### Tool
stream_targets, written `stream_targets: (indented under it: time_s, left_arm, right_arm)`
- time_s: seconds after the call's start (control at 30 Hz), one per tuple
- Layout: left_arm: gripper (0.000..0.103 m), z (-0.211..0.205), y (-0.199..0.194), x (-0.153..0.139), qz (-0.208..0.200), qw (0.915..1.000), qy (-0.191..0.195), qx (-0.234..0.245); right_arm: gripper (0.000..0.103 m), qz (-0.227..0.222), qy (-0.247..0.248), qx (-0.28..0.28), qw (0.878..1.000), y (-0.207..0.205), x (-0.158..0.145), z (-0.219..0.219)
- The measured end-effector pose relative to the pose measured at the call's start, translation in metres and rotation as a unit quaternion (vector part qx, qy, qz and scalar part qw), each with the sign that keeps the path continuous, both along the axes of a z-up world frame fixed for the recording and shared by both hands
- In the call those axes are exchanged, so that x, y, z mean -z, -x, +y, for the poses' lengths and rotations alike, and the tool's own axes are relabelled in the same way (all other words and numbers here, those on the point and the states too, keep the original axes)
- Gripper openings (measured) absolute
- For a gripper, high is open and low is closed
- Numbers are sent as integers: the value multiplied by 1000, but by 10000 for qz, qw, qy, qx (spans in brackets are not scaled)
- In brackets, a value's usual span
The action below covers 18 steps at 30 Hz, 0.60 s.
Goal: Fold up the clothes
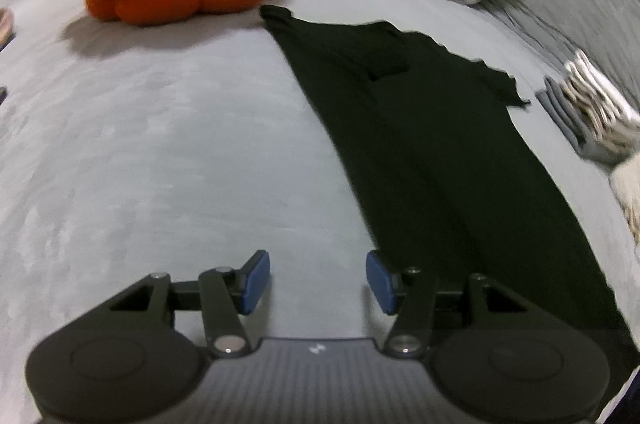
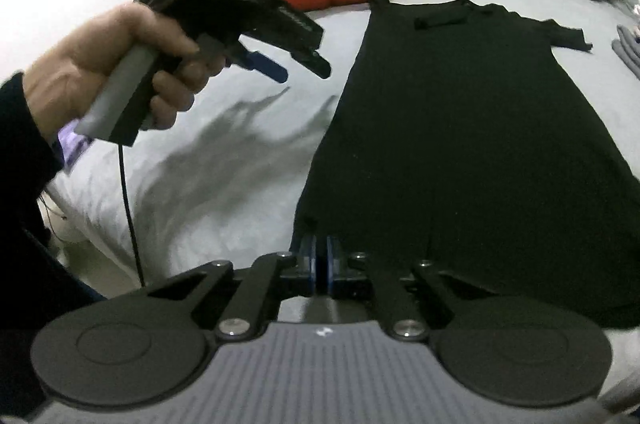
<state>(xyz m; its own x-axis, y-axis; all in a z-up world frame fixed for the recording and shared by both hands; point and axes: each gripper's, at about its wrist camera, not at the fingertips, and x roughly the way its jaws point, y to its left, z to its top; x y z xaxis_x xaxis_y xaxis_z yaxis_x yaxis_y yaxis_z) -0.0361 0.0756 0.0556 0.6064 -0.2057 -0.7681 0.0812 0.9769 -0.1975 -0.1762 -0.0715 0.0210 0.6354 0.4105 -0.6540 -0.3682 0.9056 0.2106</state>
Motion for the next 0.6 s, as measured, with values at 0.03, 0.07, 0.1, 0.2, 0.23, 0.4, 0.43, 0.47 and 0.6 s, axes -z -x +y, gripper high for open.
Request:
stream_targets:
  time_s: [0.03,0.07,0.1,0.2,0.23,0.4,0.43,0.47,0.6]
  left_arm:
    - [55,3,0,-2,-13,10000,64,-65]
    - [55,6,-1,-3,-29,9999,89,-130]
    - [55,9,-1,-4,-47,9997,105,-195]
    - [55,13,-2,-5,-51,9995,93,-290]
    - [55,14,-2,-4,-43,9995,94,-296]
    - [55,16,-2,-4,-47,9997,55,-239]
    - [55,16,-1,-3,-48,9997,44,-224]
    - [55,16,-1,-3,-48,9998,33,-209]
    - [55,13,2,-3,-33,9999,61,-110]
  right_arm:
    - [5,15,-97,39,9999,1,-2,0]
    - [5,27,-199,65,9998,2,-4,0]
    - [5,13,-283,58,9996,5,-7,2]
    - [4,-126,-254,-135,9995,14,-13,14]
    - [4,-90,-256,-171,9995,14,-11,18]
    - [4,101,-128,-47,9999,14,3,22]
    - [5,108,-156,-19,9998,13,3,20]
    - [5,105,-211,-7,9997,13,1,19]
    - [12,-4,-244,68,9997,13,-11,13]
